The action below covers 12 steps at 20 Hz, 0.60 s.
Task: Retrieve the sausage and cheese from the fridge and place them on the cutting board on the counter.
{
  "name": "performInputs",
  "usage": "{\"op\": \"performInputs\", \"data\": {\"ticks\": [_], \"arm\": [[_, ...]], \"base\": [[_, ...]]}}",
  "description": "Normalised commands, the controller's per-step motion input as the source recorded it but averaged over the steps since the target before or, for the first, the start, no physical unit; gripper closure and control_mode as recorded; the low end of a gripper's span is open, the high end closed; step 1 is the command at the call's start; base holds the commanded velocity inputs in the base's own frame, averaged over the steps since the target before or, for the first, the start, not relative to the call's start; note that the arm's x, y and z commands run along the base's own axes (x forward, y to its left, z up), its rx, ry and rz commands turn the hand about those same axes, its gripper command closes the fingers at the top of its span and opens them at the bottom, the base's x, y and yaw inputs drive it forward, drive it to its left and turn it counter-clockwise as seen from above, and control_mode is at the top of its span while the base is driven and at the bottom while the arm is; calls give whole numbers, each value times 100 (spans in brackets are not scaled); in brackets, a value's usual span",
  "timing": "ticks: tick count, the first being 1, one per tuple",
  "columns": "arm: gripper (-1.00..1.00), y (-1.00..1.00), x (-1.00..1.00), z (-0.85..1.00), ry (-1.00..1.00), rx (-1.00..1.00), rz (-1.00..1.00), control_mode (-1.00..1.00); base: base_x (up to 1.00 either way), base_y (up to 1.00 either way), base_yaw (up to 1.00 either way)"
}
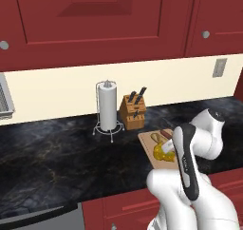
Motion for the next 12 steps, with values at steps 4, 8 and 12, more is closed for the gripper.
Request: {"op": "performInputs", "data": {"ticks": [4,8,12], "arm": [[-100,3,-40,41,0,-6,-25,-100],[-100,0,-41,32,0,-9,-24,-100],[-100,0,-73,-11,-30,-10,-12,-100]], "base": [[0,0,0],[0,0,0],[0,0,0]]}}
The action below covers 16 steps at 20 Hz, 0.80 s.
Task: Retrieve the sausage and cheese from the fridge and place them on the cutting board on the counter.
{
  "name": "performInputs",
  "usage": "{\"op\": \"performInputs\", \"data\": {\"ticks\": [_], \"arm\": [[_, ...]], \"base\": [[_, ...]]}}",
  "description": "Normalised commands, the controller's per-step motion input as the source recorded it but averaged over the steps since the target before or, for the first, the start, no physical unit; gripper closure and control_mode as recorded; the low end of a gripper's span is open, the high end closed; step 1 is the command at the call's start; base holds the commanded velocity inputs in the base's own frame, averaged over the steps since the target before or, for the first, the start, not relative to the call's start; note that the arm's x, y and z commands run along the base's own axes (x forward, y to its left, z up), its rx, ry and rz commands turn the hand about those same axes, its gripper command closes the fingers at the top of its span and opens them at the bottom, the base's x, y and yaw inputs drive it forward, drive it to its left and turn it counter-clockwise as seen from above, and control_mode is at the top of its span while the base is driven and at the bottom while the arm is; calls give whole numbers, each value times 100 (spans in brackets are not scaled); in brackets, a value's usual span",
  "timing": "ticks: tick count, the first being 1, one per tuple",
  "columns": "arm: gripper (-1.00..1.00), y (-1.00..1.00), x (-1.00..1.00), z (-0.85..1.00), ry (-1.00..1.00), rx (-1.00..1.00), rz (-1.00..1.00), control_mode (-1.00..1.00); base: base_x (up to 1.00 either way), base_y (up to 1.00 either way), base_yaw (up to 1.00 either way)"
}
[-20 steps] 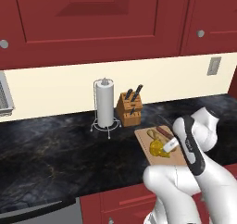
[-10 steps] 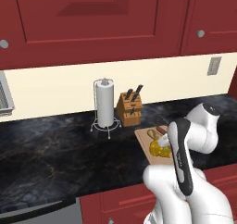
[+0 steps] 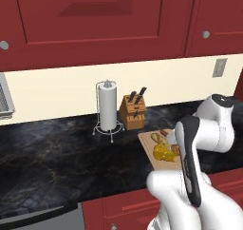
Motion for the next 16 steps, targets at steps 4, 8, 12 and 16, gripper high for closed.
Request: {"op": "performInputs", "data": {"ticks": [4,8,12,16], "arm": [[-100,0,-78,-15,-39,-3,-9,-100],[-100,6,-75,-30,-43,-8,-4,-100],[-100,16,-69,-40,-37,-14,-4,-100],[-100,20,-63,-49,-27,-19,-3,-100]], "base": [[0,0,0],[0,0,0],[0,0,0],[0,0,0]]}}
